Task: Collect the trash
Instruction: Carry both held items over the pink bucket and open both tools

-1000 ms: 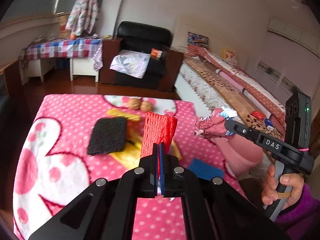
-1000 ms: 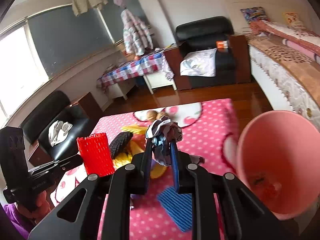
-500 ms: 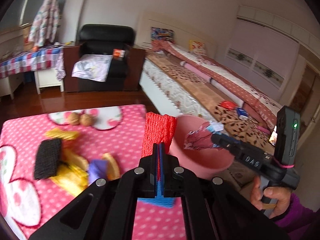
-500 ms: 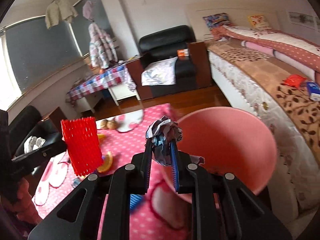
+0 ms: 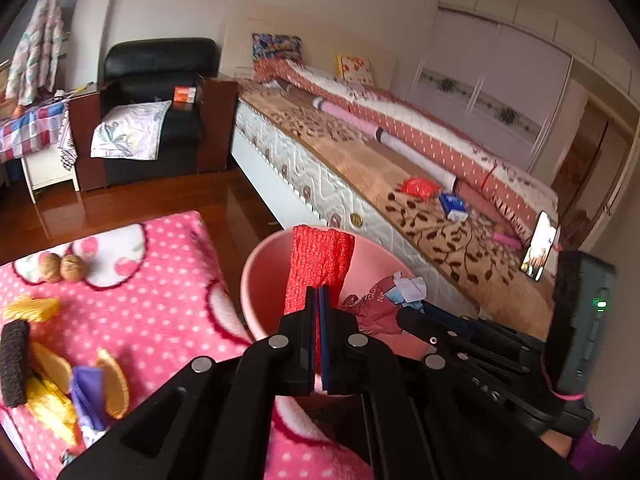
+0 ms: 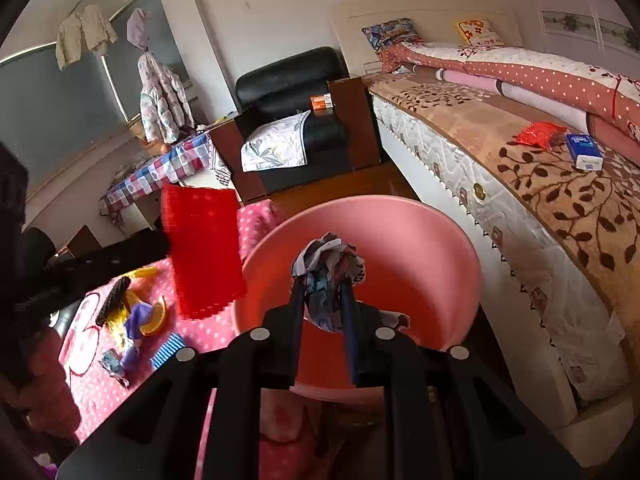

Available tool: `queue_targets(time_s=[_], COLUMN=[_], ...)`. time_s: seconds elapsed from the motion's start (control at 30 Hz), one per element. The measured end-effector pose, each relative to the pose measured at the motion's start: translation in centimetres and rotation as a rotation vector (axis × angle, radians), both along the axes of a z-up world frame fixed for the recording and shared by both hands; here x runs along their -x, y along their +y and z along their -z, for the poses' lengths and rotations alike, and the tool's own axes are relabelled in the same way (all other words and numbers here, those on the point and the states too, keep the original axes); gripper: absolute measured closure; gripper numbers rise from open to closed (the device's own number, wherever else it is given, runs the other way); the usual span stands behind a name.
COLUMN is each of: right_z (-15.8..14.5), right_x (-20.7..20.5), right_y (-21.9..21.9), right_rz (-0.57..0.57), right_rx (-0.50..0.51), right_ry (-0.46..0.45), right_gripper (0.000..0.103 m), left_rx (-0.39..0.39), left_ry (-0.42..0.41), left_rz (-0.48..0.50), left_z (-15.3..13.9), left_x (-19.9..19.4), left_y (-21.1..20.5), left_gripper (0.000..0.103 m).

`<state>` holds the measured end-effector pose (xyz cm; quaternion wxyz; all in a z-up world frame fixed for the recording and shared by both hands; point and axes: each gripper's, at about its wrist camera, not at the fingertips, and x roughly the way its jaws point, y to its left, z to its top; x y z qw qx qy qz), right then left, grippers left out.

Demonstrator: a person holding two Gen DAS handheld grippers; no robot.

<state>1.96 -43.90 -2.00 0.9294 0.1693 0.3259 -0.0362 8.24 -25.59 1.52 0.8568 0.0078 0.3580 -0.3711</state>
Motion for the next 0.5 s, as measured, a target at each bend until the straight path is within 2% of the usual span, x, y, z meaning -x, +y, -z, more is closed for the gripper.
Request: queue_targets(time_s=[0.33, 0.5], right_z=[1.6, 2.2], right_x=[-0.6, -1.0], right_y=[-1.3, -1.4], right_rz=[0.030, 0.034], right_rx=[-0.032, -0.057], right_ry=[0.041, 0.060], right_gripper=[0.085, 0.082], left_rx=[-0.072, -0.064], left_ry=[0.028, 0.040], left_rz=[0.010, -0.002], left_z=[3.3, 3.3], left_x=[-1.1, -1.5], left_y=[-2.7, -2.1], left_gripper=[0.101, 0.083])
